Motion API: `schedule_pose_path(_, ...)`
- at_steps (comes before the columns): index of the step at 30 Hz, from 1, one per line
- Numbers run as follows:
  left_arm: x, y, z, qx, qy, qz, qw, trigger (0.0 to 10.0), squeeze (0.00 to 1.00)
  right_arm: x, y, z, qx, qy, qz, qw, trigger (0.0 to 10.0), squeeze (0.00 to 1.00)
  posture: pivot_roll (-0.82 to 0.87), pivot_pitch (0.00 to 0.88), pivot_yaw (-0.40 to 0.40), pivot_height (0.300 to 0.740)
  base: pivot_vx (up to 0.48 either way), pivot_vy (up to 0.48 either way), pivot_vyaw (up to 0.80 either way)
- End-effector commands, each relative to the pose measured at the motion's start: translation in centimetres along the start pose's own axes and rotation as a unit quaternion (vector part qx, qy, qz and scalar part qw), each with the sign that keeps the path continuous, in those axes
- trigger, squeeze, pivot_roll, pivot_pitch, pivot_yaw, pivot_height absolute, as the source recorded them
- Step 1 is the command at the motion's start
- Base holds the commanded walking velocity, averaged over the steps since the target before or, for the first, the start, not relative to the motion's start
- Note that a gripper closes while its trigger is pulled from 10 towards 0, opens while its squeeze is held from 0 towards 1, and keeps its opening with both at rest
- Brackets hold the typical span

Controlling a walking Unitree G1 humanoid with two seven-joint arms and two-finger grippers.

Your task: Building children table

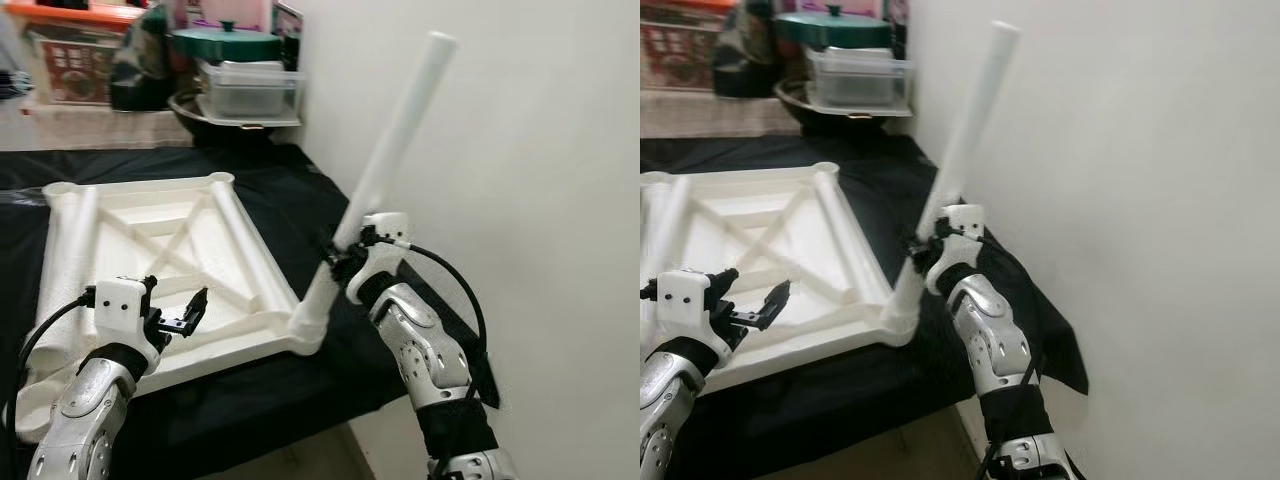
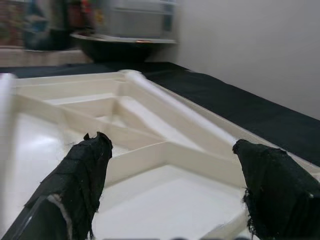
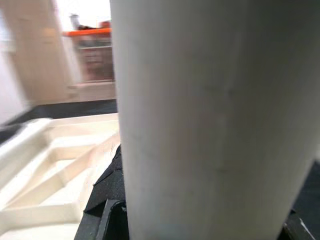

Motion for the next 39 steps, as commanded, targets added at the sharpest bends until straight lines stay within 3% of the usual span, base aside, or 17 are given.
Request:
schedule_pose_path(1,0.0,-0.1,-0.2,-0.001,-0.001,0.003,1.0,10.0,0.0,-5.1,-1.8,-4.1,-0.099,-0.041,0.113,0.988,10.0,0.0,0.14,0.0,-0.141,0.74,0.0,0.0,0.0)
schedule_pose_path(8,0.0,0.0,-0.1,-0.001,0.002,0.004,1.0,10.0,0.0,-5.4,-1.7,-5.0,-0.164,-0.071,0.152,0.972,10.0,0.0,0.13,0.0,-0.138,0.74,0.0,0.0,0.0)
schedule_pose_path(11,-0.1,0.1,-0.1,0.001,0.003,0.005,1.0,10.0,0.0,-5.7,-1.4,-4.6,-0.198,-0.055,0.178,0.962,10.0,0.0,0.13,0.0,-0.137,0.74,0.0,0.0,0.0)
schedule_pose_path(22,-0.1,0.1,-0.2,0.002,0.003,0.006,1.0,10.0,0.0,-5.8,-1.9,-3.7,-0.238,-0.015,0.183,0.954,10.0,0.0,0.14,0.0,-0.138,0.74,0.0,0.0,0.0)
schedule_pose_path(27,-0.1,0.1,-0.2,0.001,0.001,0.005,1.0,10.0,0.0,-5.5,-1.9,-3.8,-0.242,-0.012,0.176,0.954,10.0,0.0,0.14,0.0,-0.138,0.74,0.0,0.0,0.0)
schedule_pose_path(33,-0.2,0.3,-0.2,0.0,0.001,0.005,1.0,10.0,0.0,-4.7,-1.5,-2.9,-0.21,-0.016,0.156,0.965,10.0,0.0,0.13,0.0,-0.134,0.74,0.0,0.0,0.0)
schedule_pose_path(36,-0.2,0.3,-0.2,-0.001,0.002,0.006,1.0,10.0,0.0,-4.4,-1.1,-2.4,-0.189,-0.003,0.162,0.969,10.0,0.0,0.13,0.0,-0.134,0.74,0.0,0.0,0.0)
schedule_pose_path(37,-0.2,0.3,-0.3,-0.002,0.003,0.007,1.0,10.0,0.0,-4.7,-0.9,-2.3,-0.184,0.026,0.176,0.967,10.0,0.0,0.13,0.0,-0.134,0.74,0.0,0.0,0.0)
schedule_pose_path(39,-0.2,0.3,-0.3,-0.003,0.004,0.007,1.0,10.0,0.0,-4.8,-0.9,-2.3,-0.184,0.037,0.18,0.966,10.0,0.0,0.13,0.0,-0.134,0.74,0.0,0.0,0.0)
Point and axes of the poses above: a point about 5 cm out from each wrist's last joint towards the gripper, its own y axis pointing out of the wrist towards the gripper, its own x axis along the axis of the wrist's last joint, z = x × y, the point moved 3 cm from there along y, pointing out of the wrist towards the gripper, and after that the axes turned 9 degrees about -y, right-handed, at the moved point
